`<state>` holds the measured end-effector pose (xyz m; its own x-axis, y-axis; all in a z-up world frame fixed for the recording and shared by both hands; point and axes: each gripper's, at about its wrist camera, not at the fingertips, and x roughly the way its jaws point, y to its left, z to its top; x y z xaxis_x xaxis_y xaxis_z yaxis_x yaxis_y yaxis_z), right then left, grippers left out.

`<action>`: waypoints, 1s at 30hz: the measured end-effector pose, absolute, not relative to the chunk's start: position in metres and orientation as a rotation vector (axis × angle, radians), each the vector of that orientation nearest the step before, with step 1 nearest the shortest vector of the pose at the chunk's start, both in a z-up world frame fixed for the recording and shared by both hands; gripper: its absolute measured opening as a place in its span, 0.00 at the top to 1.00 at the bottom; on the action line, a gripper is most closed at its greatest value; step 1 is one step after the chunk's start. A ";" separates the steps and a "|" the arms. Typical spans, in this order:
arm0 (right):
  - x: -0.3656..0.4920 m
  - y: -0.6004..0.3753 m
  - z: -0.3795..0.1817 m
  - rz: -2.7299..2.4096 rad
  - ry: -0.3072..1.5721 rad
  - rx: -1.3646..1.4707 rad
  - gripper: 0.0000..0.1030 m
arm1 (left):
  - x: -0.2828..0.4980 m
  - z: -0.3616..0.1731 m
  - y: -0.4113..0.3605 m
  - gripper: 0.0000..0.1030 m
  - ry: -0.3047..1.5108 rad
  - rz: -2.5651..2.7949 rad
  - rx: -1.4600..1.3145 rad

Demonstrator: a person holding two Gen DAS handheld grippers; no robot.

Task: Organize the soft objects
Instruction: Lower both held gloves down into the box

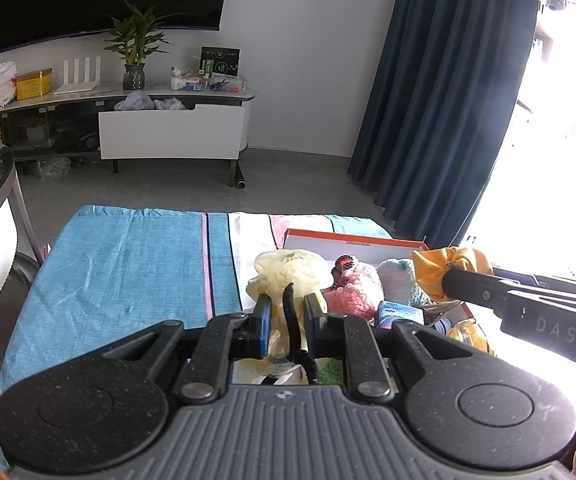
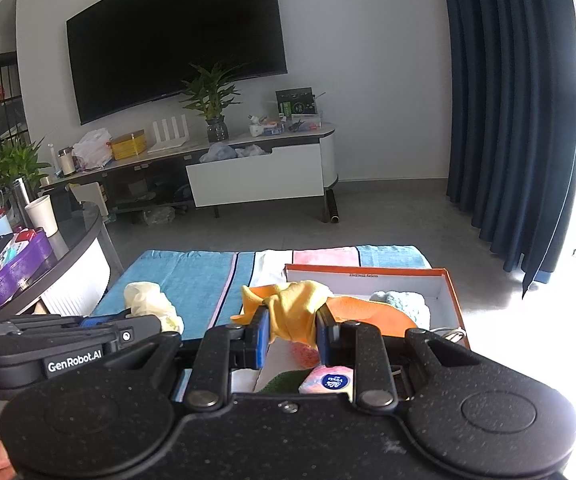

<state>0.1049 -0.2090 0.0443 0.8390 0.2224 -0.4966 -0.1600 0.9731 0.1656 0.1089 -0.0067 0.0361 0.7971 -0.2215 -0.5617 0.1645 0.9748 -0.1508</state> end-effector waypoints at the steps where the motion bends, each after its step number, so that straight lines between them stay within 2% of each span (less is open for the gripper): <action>1: 0.105 -0.209 0.044 0.201 0.538 0.120 0.71 | 0.109 0.037 -0.007 0.81 0.614 -0.209 -0.093; 30: 0.102 -0.230 0.041 0.147 0.532 0.150 0.71 | 0.117 0.034 -0.030 0.81 0.616 -0.258 -0.066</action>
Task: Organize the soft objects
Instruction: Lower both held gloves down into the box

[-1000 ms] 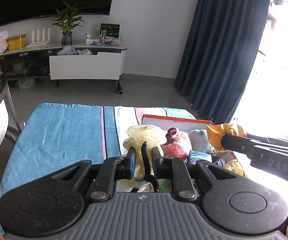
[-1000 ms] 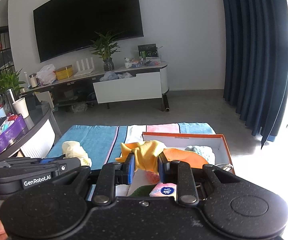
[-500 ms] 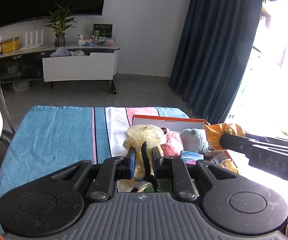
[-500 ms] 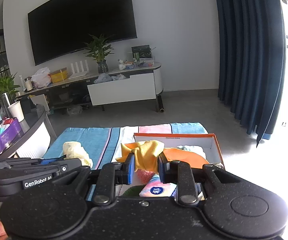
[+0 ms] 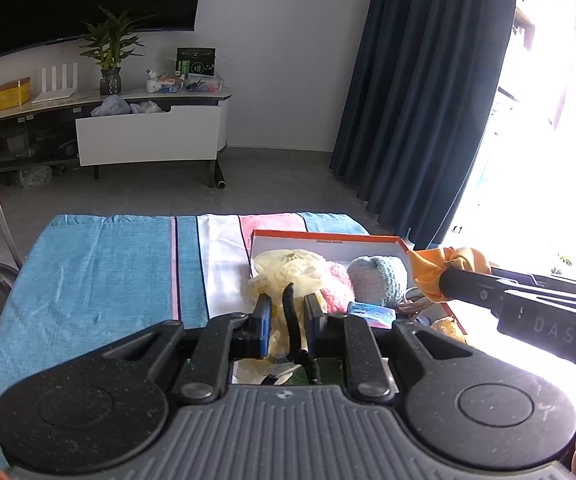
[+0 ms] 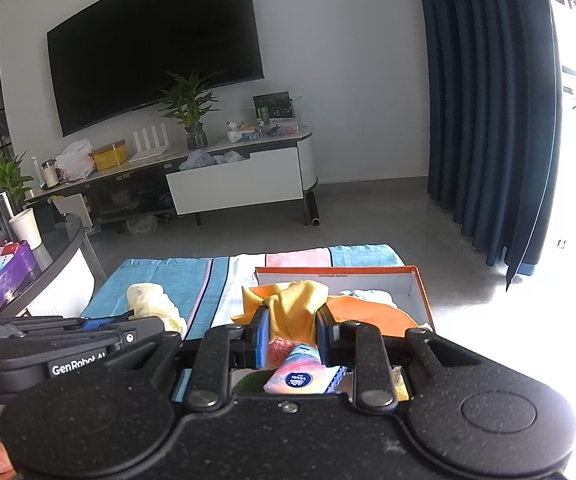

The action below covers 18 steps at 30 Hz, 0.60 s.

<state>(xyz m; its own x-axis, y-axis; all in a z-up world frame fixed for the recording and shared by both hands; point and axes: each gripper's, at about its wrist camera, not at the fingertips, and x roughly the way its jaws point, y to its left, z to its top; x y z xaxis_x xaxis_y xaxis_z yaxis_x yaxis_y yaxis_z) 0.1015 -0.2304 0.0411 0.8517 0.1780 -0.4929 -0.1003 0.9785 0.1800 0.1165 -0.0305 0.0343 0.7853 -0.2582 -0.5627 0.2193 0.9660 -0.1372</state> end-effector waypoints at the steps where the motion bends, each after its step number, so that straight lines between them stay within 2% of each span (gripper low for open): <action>1: 0.102 -0.231 0.041 0.145 0.533 0.151 0.71 | 0.117 0.034 -0.031 0.81 0.616 -0.259 -0.064; 18: 0.103 -0.241 0.038 0.113 0.529 0.175 0.71 | 0.121 0.035 -0.052 0.81 0.616 -0.293 -0.040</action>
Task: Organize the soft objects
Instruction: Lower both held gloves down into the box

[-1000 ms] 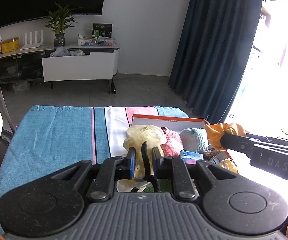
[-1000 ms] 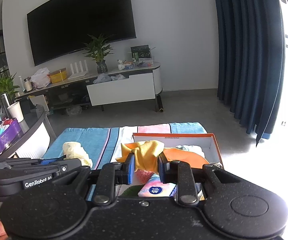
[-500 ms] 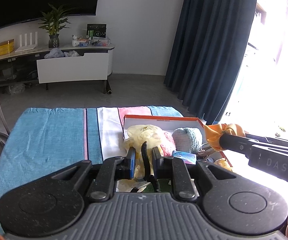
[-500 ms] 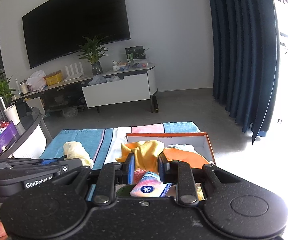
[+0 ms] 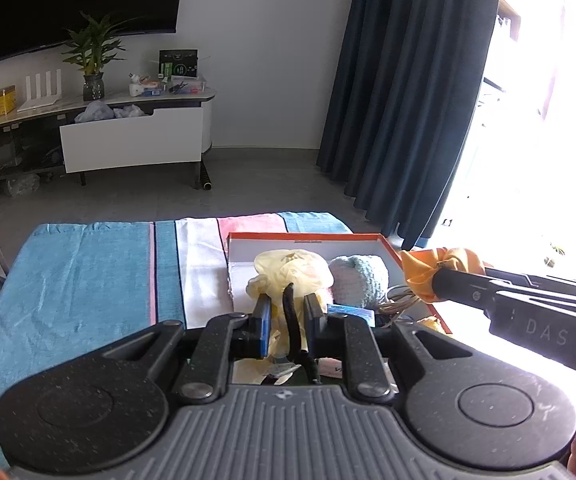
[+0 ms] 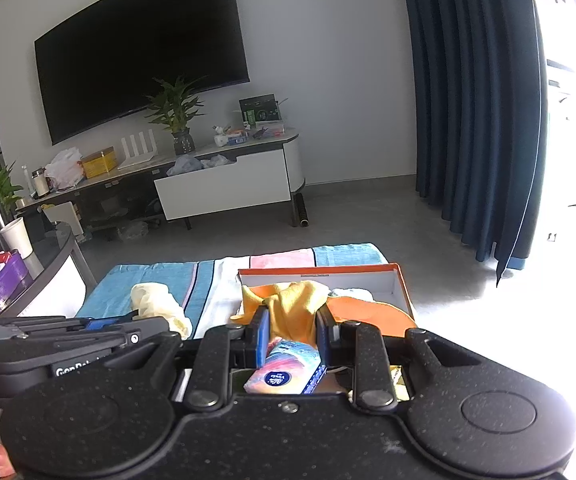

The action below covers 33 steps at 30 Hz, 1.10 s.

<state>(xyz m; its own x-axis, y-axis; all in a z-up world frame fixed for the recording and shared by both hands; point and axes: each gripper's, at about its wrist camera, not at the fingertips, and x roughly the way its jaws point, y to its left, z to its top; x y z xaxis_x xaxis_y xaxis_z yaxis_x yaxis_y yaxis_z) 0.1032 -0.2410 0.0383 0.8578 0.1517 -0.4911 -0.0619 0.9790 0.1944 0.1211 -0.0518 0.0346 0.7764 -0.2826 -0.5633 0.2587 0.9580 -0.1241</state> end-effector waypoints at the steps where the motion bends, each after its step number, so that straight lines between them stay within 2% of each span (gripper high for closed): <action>1: 0.103 -0.241 0.038 0.111 0.528 0.177 0.71 | 0.121 0.035 -0.053 0.81 0.616 -0.297 -0.038; 33: 0.106 -0.264 0.037 0.046 0.512 0.205 0.71 | 0.129 0.033 -0.085 0.81 0.616 -0.370 0.001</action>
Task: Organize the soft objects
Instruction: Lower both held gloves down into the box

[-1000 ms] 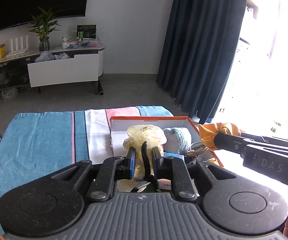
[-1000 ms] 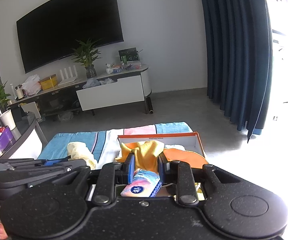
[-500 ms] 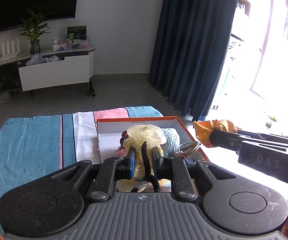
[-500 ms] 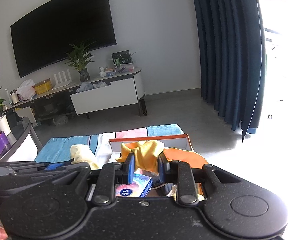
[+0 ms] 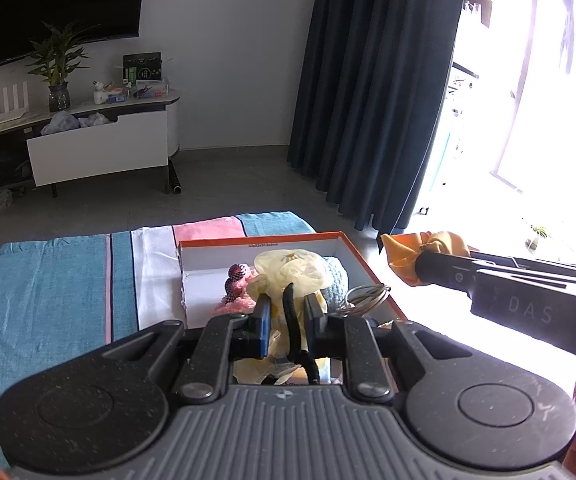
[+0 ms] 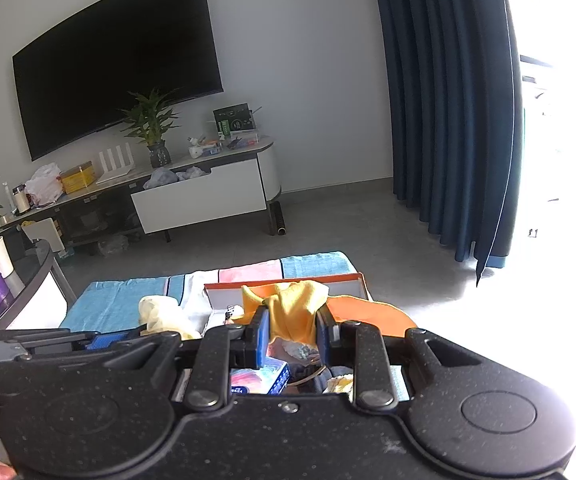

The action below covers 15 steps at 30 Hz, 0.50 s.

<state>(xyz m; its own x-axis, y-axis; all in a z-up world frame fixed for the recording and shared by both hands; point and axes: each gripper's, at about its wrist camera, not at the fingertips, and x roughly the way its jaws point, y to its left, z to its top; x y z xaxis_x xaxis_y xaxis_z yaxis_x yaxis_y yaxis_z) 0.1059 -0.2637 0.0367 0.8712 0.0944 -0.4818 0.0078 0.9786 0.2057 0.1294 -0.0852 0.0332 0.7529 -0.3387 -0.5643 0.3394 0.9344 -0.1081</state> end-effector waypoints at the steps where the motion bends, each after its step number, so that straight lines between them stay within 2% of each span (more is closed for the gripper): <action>1: 0.106 -0.265 0.036 0.045 0.512 0.205 0.71 | 0.129 0.033 -0.087 0.81 0.615 -0.372 0.003; 15: 0.108 -0.267 0.035 0.040 0.513 0.207 0.71 | 0.130 0.031 -0.098 0.81 0.620 -0.400 0.023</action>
<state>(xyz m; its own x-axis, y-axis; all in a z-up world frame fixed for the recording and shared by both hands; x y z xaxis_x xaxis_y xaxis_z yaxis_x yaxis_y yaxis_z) 0.1078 -0.2671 0.0350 0.8710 0.0899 -0.4830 0.0137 0.9783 0.2068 0.1304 -0.0980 0.0306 0.7400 -0.3580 -0.5695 0.3717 0.9232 -0.0975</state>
